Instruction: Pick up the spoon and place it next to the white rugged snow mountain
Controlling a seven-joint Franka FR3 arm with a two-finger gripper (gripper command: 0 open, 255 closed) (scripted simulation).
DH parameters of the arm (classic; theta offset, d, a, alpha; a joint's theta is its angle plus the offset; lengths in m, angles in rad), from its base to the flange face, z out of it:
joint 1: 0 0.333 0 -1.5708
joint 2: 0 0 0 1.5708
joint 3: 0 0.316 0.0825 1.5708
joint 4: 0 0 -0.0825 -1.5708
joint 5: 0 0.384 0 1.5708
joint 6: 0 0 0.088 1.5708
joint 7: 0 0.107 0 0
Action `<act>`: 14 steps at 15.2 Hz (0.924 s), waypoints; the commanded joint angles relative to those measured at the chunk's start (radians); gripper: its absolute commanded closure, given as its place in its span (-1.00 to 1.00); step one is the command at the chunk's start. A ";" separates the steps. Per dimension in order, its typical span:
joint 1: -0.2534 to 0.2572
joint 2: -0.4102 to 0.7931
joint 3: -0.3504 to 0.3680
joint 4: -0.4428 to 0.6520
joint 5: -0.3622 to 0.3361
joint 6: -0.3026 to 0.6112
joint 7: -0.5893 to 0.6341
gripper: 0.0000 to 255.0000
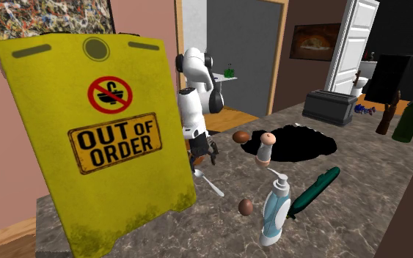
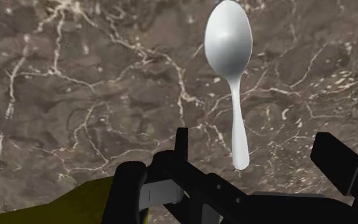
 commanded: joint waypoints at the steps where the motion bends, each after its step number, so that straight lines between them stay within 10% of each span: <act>1: 0.013 0.059 0.013 0.042 -0.004 0.011 -0.021 -1.00; 14: 0.030 0.142 0.018 0.049 -0.011 0.088 -0.022 -1.00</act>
